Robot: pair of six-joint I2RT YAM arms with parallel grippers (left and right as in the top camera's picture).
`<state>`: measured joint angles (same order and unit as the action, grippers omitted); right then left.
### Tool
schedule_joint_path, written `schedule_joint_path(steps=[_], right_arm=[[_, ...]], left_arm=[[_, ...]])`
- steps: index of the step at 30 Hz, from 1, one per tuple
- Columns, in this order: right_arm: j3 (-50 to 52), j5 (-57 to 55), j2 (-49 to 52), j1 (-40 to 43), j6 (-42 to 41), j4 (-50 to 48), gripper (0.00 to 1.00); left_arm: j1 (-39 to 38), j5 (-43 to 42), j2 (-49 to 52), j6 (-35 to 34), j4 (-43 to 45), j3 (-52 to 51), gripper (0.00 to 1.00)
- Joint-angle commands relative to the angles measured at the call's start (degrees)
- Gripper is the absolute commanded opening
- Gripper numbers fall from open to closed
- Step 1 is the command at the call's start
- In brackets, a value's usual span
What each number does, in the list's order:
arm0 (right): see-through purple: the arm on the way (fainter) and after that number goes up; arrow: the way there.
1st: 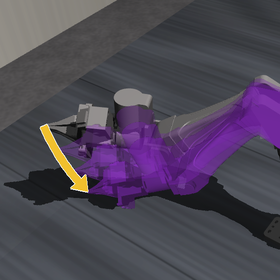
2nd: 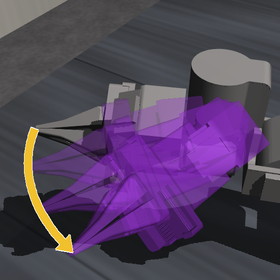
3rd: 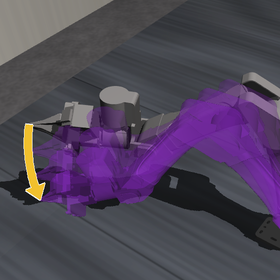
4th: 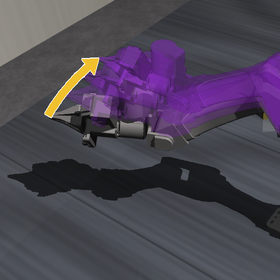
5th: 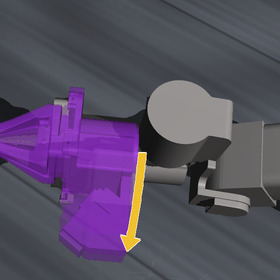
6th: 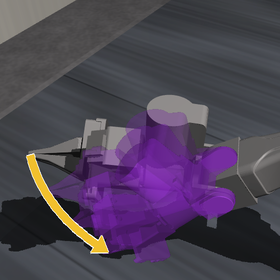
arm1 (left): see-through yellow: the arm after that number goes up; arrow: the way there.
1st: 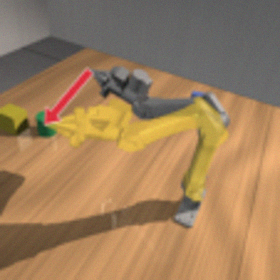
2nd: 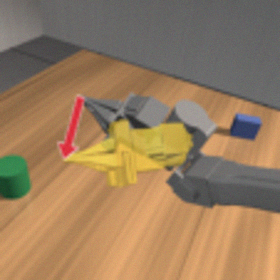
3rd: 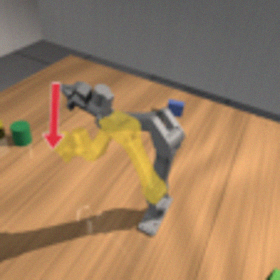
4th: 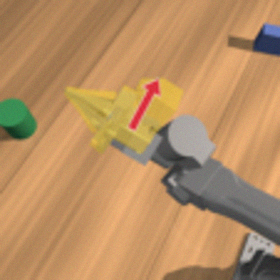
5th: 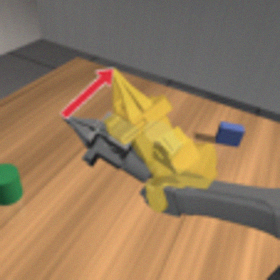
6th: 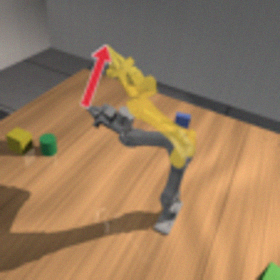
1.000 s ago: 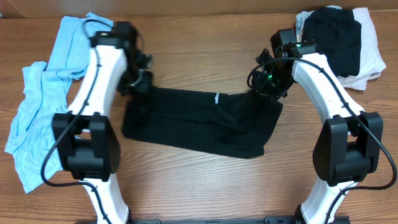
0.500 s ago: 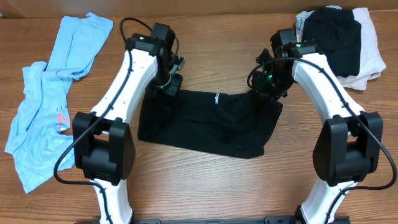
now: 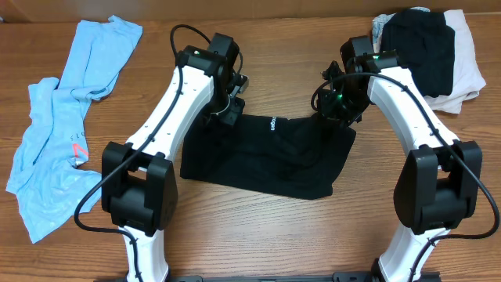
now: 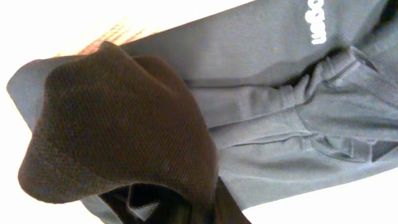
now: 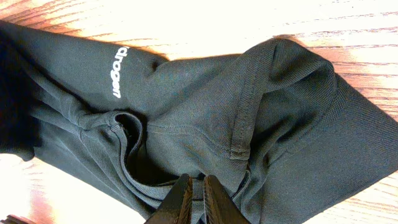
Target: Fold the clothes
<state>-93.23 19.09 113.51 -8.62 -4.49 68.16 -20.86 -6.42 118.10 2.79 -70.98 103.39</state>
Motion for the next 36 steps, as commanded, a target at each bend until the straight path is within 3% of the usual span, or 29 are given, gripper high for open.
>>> schedule_joint_path(steps=[1, 3, 8, 10, 13, 14, 21, 26, 29, 33, 36], right_arm=[[-0.9, -0.2, -2.0, 0.1, -0.2, -0.2, 0.12], [-0.9, -0.2, -2.0, 0.1, -0.2, -0.2, 0.16], [-0.9, -0.2, -2.0, 0.1, -0.2, 0.0, 0.17], [-0.9, -0.2, -2.0, 0.1, -0.2, -0.2, 0.17], [-0.9, -0.2, -2.0, 0.1, -0.2, -0.9, 0.18], [-0.9, -0.2, -2.0, 0.1, -0.2, -1.1, 0.18], [-0.9, -0.2, -2.0, 0.1, -0.2, -1.5, 0.22], [-0.9, -1.3, -2.0, 0.1, -0.2, -1.3, 0.22], [-0.9, -1.4, -2.0, 0.1, -0.2, -1.2, 0.22], [-0.9, -1.4, -2.0, 0.1, -0.2, -1.2, 0.22], [-0.9, -1.4, -2.0, 0.1, -0.2, -1.2, 0.22]], left_arm=[[-1.3, -0.9, -0.5, -1.0, -0.2, 0.9, 0.65], [-1.3, 0.9, -0.5, 0.2, -1.0, 0.9, 0.85], [1.8, 3.5, -0.5, -0.9, -4.7, 0.9, 0.92], [3.7, 2.3, -0.5, -0.6, -5.5, 0.9, 0.88], [6.1, -2.5, -0.5, 4.1, -5.8, 0.7, 0.7], [6.5, -3.9, -0.5, 6.3, -5.7, 0.2, 0.68], [6.6, -4.2, -0.5, 13.7, 2.4, -8.2, 0.71], [6.6, -4.2, -0.5, 14.0, 7.2, -13.5, 0.63], [6.6, -4.2, -0.5, 14.0, 7.2, -13.6, 0.53], [6.6, -4.2, -0.5, 13.9, 7.2, -13.6, 0.21], [6.4, -4.4, -0.5, 13.9, 7.2, -13.6, 0.04]])
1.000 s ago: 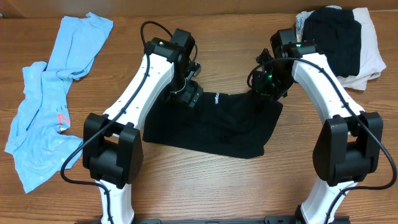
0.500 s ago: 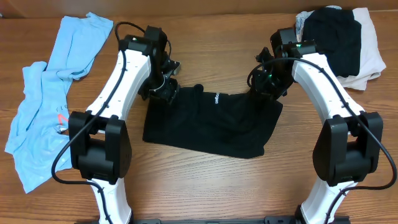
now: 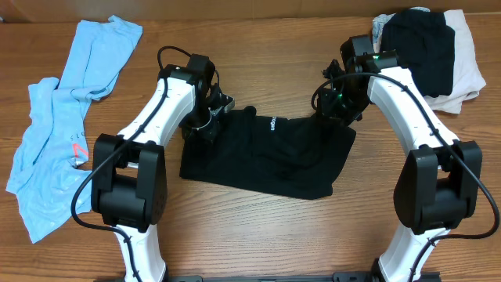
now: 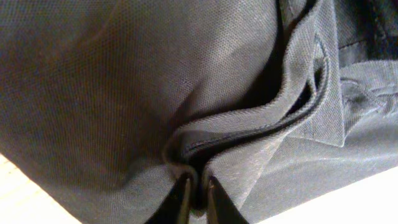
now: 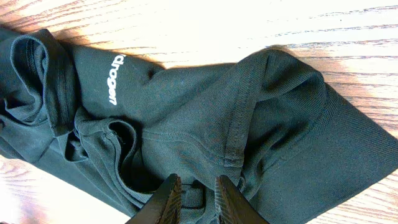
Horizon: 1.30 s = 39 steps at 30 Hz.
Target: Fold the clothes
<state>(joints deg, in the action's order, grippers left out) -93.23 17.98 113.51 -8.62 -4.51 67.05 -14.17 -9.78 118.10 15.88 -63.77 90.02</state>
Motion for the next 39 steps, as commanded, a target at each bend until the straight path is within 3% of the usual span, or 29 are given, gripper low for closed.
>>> schedule_joint_path(steps=[1, 11, 22, 23, 24, 26, 27, 28, 29, 32, 34, 39], right_arm=[[-0.9, -0.3, -2.0, 0.1, -0.2, -0.1, 0.22], [-0.9, -0.3, -2.0, 0.5, -0.2, -0.8, 0.22], [-0.9, 0.4, -2.0, 5.7, -1.3, -0.2, 0.21], [-0.9, 0.3, -2.0, 6.3, -1.3, 0.0, 0.21], [-0.9, 0.3, -2.0, 6.9, -1.2, 0.3, 0.21], [-0.9, 0.4, -2.0, 7.7, -1.0, 1.1, 0.21], [-0.9, 0.3, -2.0, 8.1, -1.0, 1.8, 0.21], [-0.9, 0.3, -2.0, 8.4, -0.9, 2.5, 0.21], [-0.9, 0.3, -2.0, 8.4, -0.7, 3.1, 0.22], [-0.2, 0.1, -2.0, 8.4, 0.1, 4.3, 0.39], [1.3, 0.1, -2.0, 8.4, 0.0, 4.0, 0.45], [7.9, 0.1, -2.0, 8.4, 0.0, 0.9, 0.72]], left_arm=[[-0.3, -1.8, -0.5, 0.8, 0.0, -0.2, 0.04], [-3.5, -11.9, -0.5, 0.9, -3.3, -0.2, 0.04], [-14.6, -12.3, -0.5, 0.6, -6.1, -0.2, 0.04], [-15.1, -12.2, -0.5, 0.6, -6.0, -0.2, 0.15], [-15.5, -12.2, -0.5, 0.6, -6.1, -0.1, 0.45], [-15.8, -12.1, -0.5, 0.6, -6.1, 0.4, 0.79], [-15.8, -12.1, -0.5, 0.6, -6.2, 1.0, 0.93], [-15.7, -12.1, -0.5, 0.6, -6.5, 1.8, 1.0], [-15.4, -12.1, -0.5, 0.6, -7.0, 2.9, 1.0], [-14.3, -10.7, -0.5, 0.2, -9.8, 8.3, 1.0], [-13.4, -7.8, -0.5, -1.1, -12.3, 13.8, 1.0], [-10.7, -2.0, -0.5, -1.4, -16.5, 26.3, 1.0]])
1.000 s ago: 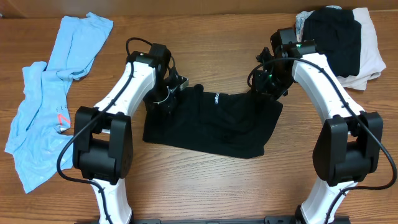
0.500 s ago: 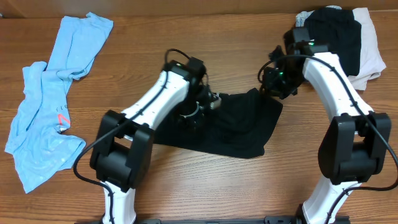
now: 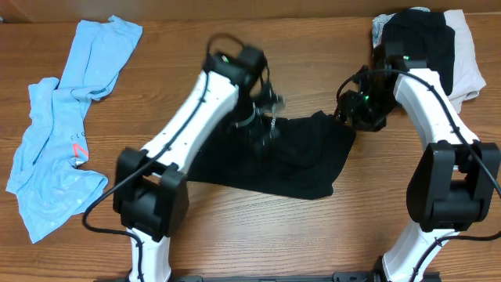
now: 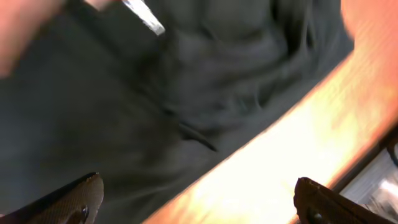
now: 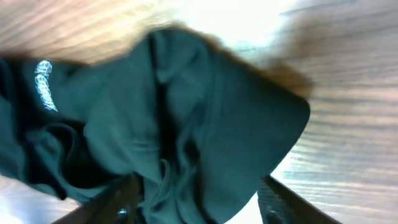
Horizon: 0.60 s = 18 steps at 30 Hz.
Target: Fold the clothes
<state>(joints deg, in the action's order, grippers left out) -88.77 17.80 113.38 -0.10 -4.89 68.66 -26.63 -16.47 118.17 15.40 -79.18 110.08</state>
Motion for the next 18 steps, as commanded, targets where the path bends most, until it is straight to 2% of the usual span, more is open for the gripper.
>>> schedule_joint_path(steps=[1, 4, 11, 14, 18], right_arm=[[4.8, 0.3, -1.8, -0.1, 0.3, -1.1, 0.75], [8.8, 0.3, -1.8, -0.1, -0.1, -2.7, 0.8], [15.1, 0.3, -1.8, -0.1, -1.9, -6.9, 0.78], [18.1, 0.7, -1.8, -0.2, -4.1, -10.4, 0.7], [21.7, 5.9, -1.8, -0.3, -4.4, -16.2, 0.52]], left_arm=[[2.3, 5.7, -0.5, -0.9, -1.2, 8.0, 1.0], [3.9, 7.9, -0.5, -0.9, -1.2, 12.0, 1.0], [6.6, 8.1, -0.5, -0.9, -1.4, 13.8, 1.0], [7.1, 8.2, -0.5, -0.8, -1.4, 13.8, 1.0], [7.8, 10.1, -0.5, -0.9, -1.4, 13.8, 1.0]])
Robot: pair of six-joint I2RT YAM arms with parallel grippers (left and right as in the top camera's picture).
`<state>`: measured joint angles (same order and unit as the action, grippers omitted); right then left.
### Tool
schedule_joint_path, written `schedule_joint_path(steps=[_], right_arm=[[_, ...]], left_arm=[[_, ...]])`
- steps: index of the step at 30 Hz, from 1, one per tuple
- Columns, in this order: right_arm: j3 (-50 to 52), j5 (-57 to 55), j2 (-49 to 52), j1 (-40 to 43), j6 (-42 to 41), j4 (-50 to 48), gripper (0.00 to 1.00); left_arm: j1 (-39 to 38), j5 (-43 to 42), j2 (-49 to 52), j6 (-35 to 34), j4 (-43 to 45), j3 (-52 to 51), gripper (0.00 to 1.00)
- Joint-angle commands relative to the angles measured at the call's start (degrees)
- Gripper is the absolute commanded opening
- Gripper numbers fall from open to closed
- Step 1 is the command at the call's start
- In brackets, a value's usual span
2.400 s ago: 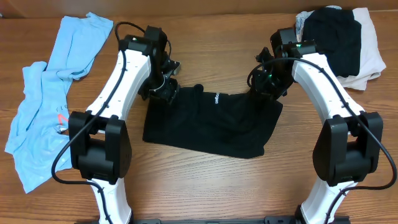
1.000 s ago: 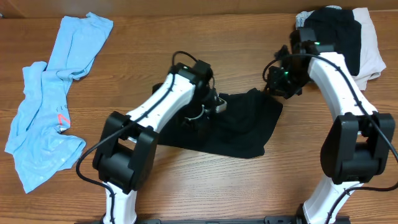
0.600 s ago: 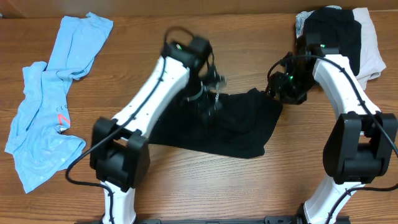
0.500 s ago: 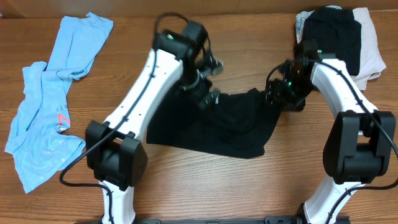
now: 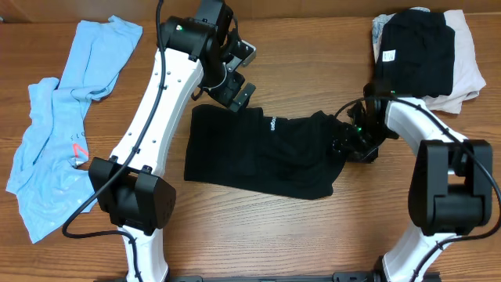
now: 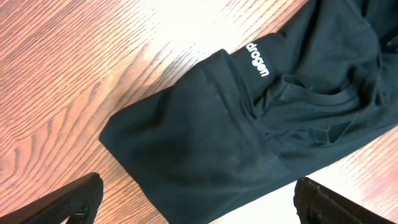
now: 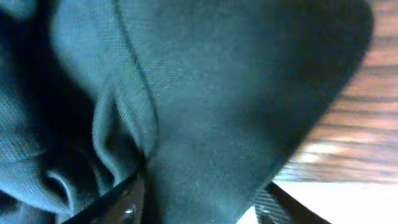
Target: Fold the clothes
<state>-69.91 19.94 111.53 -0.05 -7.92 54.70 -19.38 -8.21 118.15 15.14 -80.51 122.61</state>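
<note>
A black shirt (image 5: 266, 153) with white lettering (image 6: 256, 59) lies spread in the middle of the table. My left gripper (image 5: 241, 73) hangs above the table just behind the shirt's back left corner. It is wide open and empty; in the left wrist view its fingertips (image 6: 78, 198) frame the shirt from above. My right gripper (image 5: 350, 145) sits low against the shirt's right edge. It is open, and dark fabric (image 7: 236, 93) fills the space between its fingers (image 7: 124, 200).
A crumpled light blue garment (image 5: 63, 117) lies along the table's left side. A stack of folded clothes (image 5: 423, 47), black on top of pale ones, sits at the back right corner. Bare wood (image 5: 266, 235) runs along the front of the table.
My left gripper was over the shirt's middle and is now raised behind its back left corner, still open. My right gripper has moved from the shirt's back right corner down against its right edge.
First both grippers were shut on the black shirt's back edge, left and right. Then the left still pinched a fold further left while the right had parted its fingers. Later both were open. Now the shirt lies spread, the left gripper is raised and the right is low at its edge.
</note>
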Motion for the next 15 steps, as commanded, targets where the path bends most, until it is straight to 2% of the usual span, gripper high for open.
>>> schedule_joint_path(steps=[1, 3, 4, 5, 10, 15], right_arm=[[3.7, 4.7, 0.0, -0.3, -1.4, -3.7, 0.45], [5.0, 4.7, 0.0, -0.3, -2.6, -5.8, 0.27], [5.5, 4.7, 0.0, -0.3, -2.6, -6.7, 0.08], [5.7, 4.5, 0.0, -0.3, -2.7, -7.1, 0.04], [4.0, 2.6, -1.6, 3.8, -5.7, -5.9, 0.04], [-1.7, 2.8, -6.8, 12.1, -3.9, 2.1, 0.04]], left_arm=[[0.7, 2.3, -0.5, -0.6, 0.0, 1.3, 1.0], [0.8, 2.9, -0.5, -1.0, 0.0, 1.3, 1.0], [1.0, 2.9, -0.5, -1.0, 0.0, 1.3, 1.0], [1.1, 2.9, -0.5, -1.0, 0.0, 1.3, 1.0], [2.3, 5.9, -0.5, -5.2, 1.1, 1.3, 1.0], [4.9, 9.3, -0.5, -6.4, 1.6, 1.3, 1.0]])
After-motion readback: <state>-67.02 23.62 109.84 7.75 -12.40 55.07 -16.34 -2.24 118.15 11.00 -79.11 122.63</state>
